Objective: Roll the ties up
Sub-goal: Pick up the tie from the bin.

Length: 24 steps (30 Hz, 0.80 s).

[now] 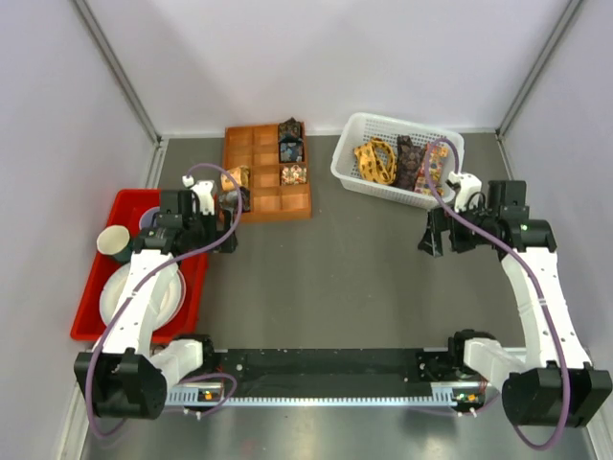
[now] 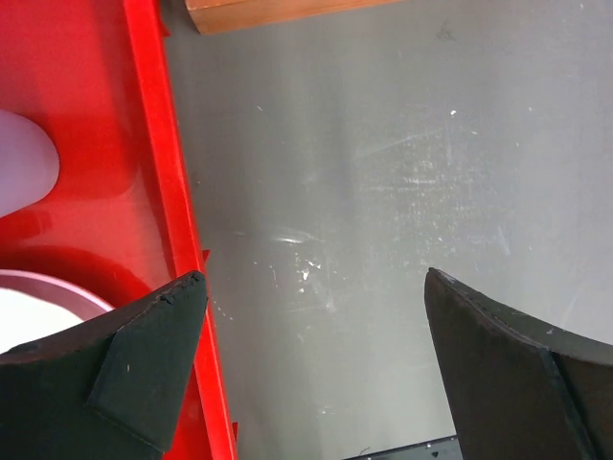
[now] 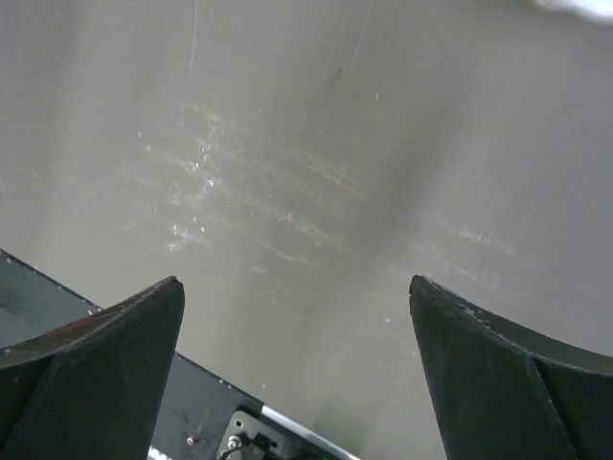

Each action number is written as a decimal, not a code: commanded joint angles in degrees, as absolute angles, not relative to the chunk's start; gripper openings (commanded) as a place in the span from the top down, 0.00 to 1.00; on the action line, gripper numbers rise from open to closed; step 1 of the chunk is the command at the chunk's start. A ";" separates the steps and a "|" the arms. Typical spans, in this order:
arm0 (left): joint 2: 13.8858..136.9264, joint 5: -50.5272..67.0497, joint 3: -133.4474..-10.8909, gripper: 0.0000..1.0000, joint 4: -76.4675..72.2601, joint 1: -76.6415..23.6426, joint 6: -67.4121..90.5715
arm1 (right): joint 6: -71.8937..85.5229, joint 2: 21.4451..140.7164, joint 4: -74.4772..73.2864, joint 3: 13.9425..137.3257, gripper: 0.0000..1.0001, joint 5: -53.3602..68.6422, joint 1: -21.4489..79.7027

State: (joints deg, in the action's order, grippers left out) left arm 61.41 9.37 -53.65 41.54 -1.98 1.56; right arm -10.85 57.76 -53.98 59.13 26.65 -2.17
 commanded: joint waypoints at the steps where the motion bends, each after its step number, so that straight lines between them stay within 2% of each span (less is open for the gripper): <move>1: 63.36 13.17 -57.73 0.01 42.27 -1.85 -1.65 | -10.37 62.92 -53.35 69.40 0.01 27.95 -2.46; 10: 67.67 18.98 -68.02 0.01 43.42 -1.85 -6.69 | -9.58 83.55 -50.99 92.61 0.01 25.40 -2.46; 18: 70.92 25.57 -71.71 0.01 41.48 -1.85 -4.13 | -6.94 97.28 -43.95 103.95 0.01 18.73 -2.11; 24: 73.21 27.86 -70.84 0.01 41.66 -1.85 -5.27 | -8.17 105.02 -40.62 105.30 0.01 14.68 -1.67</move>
